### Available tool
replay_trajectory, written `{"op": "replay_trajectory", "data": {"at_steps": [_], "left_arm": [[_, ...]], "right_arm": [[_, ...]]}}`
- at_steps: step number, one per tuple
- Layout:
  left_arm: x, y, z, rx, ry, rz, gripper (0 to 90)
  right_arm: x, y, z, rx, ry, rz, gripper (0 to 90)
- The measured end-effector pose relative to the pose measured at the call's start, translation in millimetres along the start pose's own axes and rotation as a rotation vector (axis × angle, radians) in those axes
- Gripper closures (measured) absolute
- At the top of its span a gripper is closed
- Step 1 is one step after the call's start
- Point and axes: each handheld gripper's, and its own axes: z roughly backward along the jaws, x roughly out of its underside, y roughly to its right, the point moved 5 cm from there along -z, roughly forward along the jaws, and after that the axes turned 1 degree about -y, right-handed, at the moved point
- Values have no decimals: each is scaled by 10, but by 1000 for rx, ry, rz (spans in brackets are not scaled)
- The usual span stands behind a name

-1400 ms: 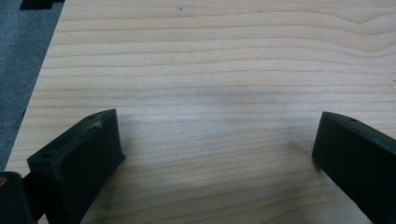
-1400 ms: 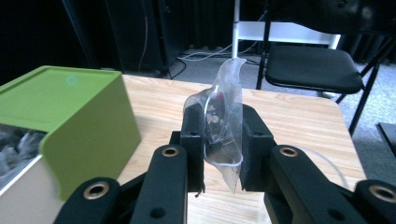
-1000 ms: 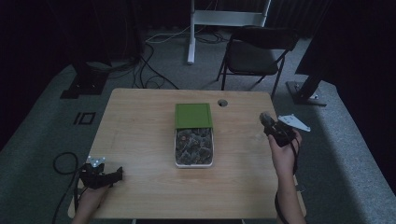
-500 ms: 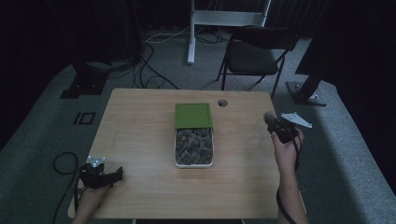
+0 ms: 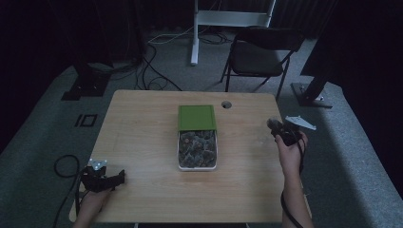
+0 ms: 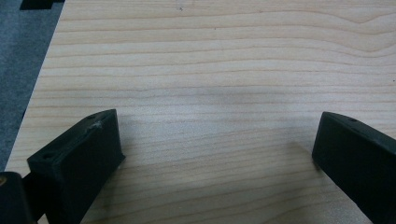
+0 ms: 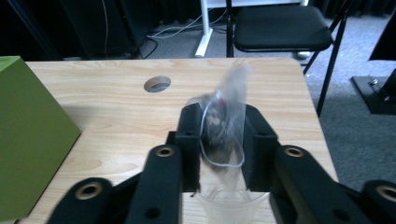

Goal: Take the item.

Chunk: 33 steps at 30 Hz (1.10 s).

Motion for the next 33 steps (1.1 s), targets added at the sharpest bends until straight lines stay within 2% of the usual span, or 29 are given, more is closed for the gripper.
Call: {"op": "replay_trajectory", "data": {"at_steps": [5,9,13,19,28,33], "left_arm": [[0,0,0,0,0,0,19],[0,0,0,0,0,0,20],[0,0,0,0,0,0,20],[0,0,0,0,0,0,20],[0,0,0,0,0,0,19],[0,0,0,0,0,0,20]], "right_arm": [[-6,23,-21,16,-12,9,634],[-46,9,23,0,3,3,605],[-75,-26,64,-28,8,12,554],[-95,-111,104,-63,6,35,537],[-110,-271,200,-143,42,48,502],[-108,-348,251,-179,48,74,462]]}}
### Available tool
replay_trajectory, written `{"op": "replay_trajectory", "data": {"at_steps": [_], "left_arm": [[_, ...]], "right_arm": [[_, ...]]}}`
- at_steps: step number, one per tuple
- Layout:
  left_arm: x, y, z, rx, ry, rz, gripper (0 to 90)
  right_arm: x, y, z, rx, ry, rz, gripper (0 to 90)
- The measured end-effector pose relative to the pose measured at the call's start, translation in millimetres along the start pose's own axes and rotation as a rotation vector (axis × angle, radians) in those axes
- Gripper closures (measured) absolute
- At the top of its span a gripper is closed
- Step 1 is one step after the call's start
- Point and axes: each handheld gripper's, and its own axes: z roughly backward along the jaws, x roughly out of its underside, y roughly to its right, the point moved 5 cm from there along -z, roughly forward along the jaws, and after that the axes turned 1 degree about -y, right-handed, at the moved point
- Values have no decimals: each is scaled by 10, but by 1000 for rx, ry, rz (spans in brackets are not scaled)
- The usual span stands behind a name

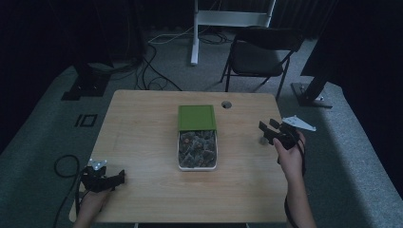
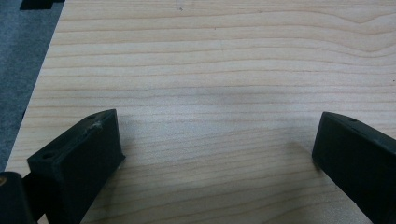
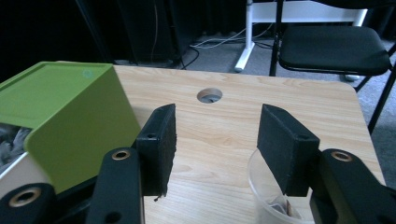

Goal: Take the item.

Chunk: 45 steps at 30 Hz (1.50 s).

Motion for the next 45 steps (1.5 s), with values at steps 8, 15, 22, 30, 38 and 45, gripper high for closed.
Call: {"op": "replay_trajectory", "data": {"at_steps": [8,15,22,30,38,45], "left_arm": [[0,0,0,0,0,0,19],[0,0,0,0,0,0,19],[0,0,0,0,0,0,19],[0,0,0,0,0,0,20],[0,0,0,0,0,0,19],[0,-1,0,0,-1,-1,19]], "right_arm": [[-7,-153,62,-45,11,42,408],[22,-278,137,-78,31,71,383],[65,-375,218,-95,37,80,370],[206,-466,293,-121,17,112,369],[362,-519,322,-134,-12,130,363],[510,-543,339,-148,-32,123,351]]}}
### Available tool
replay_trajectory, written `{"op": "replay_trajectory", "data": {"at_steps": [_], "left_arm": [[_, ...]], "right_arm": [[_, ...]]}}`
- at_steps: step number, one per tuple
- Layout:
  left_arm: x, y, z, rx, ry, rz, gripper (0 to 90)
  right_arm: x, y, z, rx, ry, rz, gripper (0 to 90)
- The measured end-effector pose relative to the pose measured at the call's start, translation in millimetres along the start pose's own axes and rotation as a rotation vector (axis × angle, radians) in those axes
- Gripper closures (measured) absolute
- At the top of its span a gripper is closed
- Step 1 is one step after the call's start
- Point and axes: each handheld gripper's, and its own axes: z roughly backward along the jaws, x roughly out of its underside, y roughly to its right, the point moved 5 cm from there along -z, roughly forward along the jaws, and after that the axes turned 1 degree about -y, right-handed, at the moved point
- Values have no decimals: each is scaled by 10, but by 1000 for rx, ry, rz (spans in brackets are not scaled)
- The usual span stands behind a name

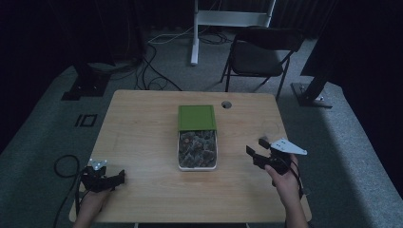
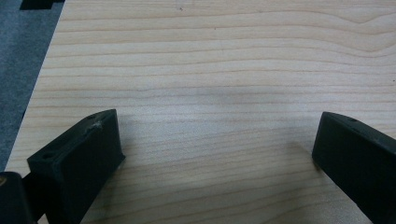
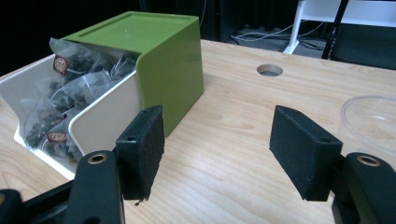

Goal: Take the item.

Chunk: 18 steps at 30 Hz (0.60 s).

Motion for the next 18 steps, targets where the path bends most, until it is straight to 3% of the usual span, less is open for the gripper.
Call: {"op": "replay_trajectory", "data": {"at_steps": [7,12,18], "left_arm": [[0,1,-1,-1,2,1,19],[0,0,-1,-1,2,0,19],[0,1,-1,0,2,1,20]], "right_arm": [[207,10,4,-18,-40,4,337],[330,38,9,-28,-63,43,319],[441,3,18,-94,-93,59,308]]}}
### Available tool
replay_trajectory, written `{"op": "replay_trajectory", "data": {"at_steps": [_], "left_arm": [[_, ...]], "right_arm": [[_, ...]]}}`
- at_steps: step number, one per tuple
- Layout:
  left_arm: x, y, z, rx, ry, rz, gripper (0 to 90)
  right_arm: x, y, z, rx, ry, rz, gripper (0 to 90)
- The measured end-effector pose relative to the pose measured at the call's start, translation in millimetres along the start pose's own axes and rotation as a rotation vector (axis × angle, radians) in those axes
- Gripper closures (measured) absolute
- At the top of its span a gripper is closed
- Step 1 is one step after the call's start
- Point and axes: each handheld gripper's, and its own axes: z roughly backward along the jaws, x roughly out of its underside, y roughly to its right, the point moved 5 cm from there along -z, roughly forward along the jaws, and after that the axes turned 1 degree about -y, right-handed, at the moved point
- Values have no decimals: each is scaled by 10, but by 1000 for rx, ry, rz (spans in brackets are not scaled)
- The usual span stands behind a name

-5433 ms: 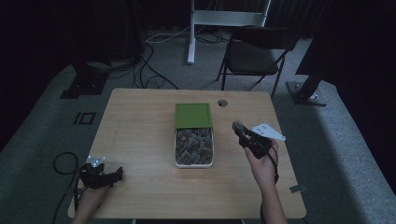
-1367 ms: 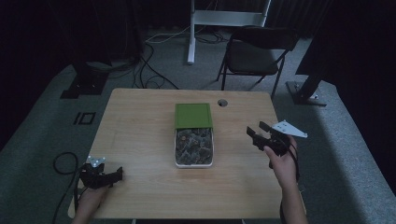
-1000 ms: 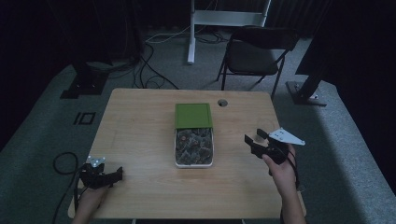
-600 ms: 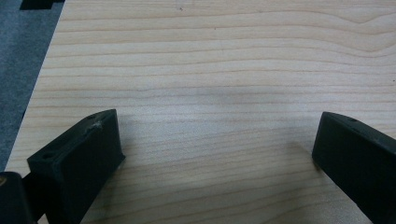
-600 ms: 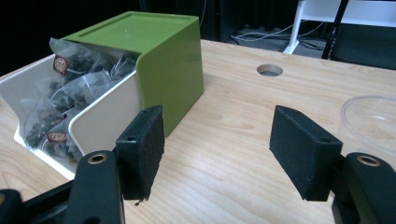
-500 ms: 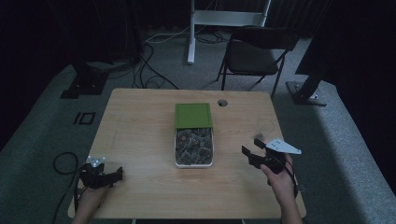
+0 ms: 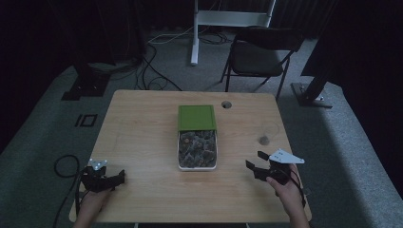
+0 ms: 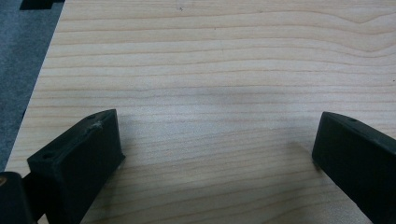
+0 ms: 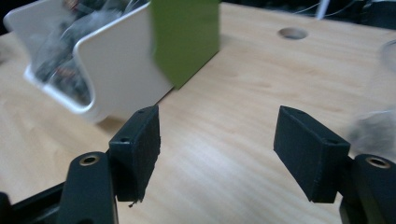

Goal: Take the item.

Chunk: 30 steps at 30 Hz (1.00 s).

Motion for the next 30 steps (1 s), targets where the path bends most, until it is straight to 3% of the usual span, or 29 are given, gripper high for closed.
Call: {"op": "replay_trajectory", "data": {"at_steps": [4,8,15,20,27,30], "left_arm": [[0,0,0,0,0,0,20],[0,0,0,0,0,0,19],[0,0,0,0,0,0,19],[0,0,0,0,0,0,20],[0,0,0,0,0,0,19],[0,0,0,0,0,0,19]], "right_arm": [[86,-24,-13,-32,-26,9,315],[209,-44,-32,-62,-89,61,332],[351,-44,-36,-120,-107,29,314],[418,-5,-24,-107,-130,49,300],[547,67,13,-122,-148,72,291],[603,55,19,-146,-184,69,277]]}}
